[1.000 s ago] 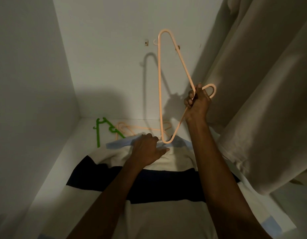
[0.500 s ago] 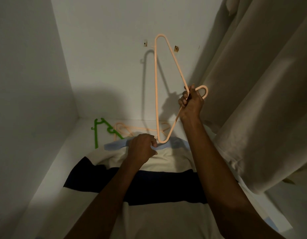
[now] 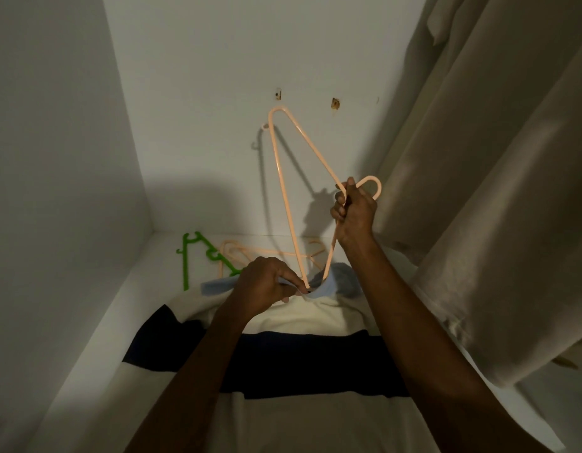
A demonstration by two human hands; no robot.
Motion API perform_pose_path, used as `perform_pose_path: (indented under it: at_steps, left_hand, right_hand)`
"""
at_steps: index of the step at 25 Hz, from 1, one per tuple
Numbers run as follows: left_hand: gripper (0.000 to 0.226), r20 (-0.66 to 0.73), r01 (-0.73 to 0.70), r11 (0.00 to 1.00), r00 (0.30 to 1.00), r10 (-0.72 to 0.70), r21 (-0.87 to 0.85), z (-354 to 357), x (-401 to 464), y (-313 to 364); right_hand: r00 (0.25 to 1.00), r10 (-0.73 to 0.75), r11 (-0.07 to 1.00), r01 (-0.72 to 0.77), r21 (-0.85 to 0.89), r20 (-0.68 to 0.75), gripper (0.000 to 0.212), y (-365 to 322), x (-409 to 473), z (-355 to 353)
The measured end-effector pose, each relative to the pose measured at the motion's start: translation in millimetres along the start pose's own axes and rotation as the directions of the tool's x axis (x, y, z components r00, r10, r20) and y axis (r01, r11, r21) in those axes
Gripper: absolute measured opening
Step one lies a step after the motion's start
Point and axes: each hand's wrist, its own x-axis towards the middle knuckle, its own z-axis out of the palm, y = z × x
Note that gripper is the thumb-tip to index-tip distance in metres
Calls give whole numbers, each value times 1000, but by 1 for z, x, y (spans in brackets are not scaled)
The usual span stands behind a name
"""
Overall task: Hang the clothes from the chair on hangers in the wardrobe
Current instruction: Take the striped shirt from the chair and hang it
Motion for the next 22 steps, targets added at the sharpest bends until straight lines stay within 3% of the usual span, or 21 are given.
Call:
perform_pose_path:
  at_steps: [2,5,13,18,21,22]
  left_hand:
    - [15,-12,2,1000,1000,-1,5,-1,0,2]
    - [11,-105,-90,988,989,103,122,-6,-1,-1]
    - [29,-270,-107,975,950,158,192,-9,-1,1]
    - [38,-381,-226,969,891,248,103,-6,0,7]
    - [7,-526,-274,962,819,230,-5,-10,-3,8]
    - [10,-559,-279,960,799,221,-19,-11,-4,8]
  right_hand:
    - [999,39,997,-37,-64,28,25,6,-5,-2]
    - [990,122,974,-106,-202,71,23,11,-12,-5]
    - [956,276,840,-193,-507,94,28,-11,-9,-34]
    - [904,421,863,-374,-339,74,32,-15,-26,-37]
    - [892,446,835,-386,-392,74,28,-13,-31,-41]
    - [890,451,820,-384,-425,66,27,-14,-33,-44]
